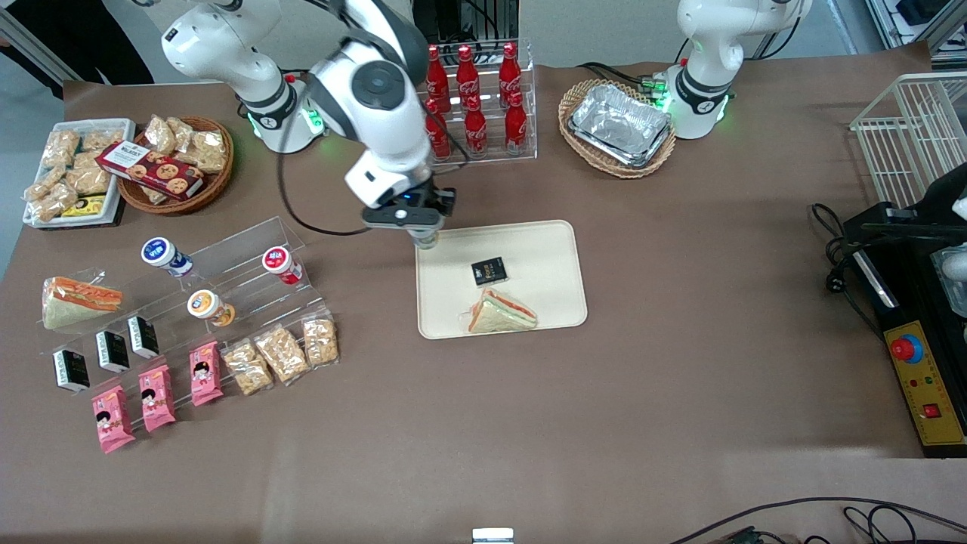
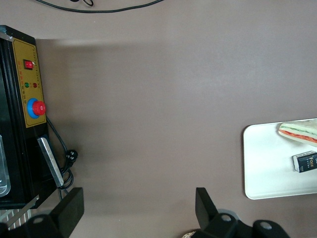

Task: Place green gum on tray
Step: 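Lift the green gum bottle and carry it over the cream tray, then lower the green gum bottle onto the tray beside the black box, release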

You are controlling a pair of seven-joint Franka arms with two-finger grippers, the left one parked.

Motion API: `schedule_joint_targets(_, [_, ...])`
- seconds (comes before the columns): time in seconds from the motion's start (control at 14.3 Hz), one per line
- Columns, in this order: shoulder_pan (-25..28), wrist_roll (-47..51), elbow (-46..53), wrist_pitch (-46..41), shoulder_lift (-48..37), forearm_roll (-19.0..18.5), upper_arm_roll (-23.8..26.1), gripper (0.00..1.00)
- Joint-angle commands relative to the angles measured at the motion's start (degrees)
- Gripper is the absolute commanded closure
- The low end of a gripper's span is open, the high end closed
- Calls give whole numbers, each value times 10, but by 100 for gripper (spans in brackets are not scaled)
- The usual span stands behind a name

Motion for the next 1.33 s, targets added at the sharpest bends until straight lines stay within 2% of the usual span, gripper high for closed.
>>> schedule_joint_targets(0.0, [29, 38, -11, 77, 48, 6, -7, 94])
schedule_joint_targets(0.56, [55, 47, -108, 238, 103, 5, -9, 94])
schedule_joint_targets(0.91, [66, 68, -111, 274, 135, 2, -10, 92])
schedule_joint_targets(0.98, [66, 68, -111, 274, 135, 2, -10, 66])
schedule_joint_targets(1.05, [66, 68, -111, 274, 135, 2, -10, 16])
schedule_joint_targets(1.12, [66, 68, -111, 274, 135, 2, -10, 0])
schedule_joint_targets(1.26, [66, 69, -111, 273, 135, 2, -10, 0])
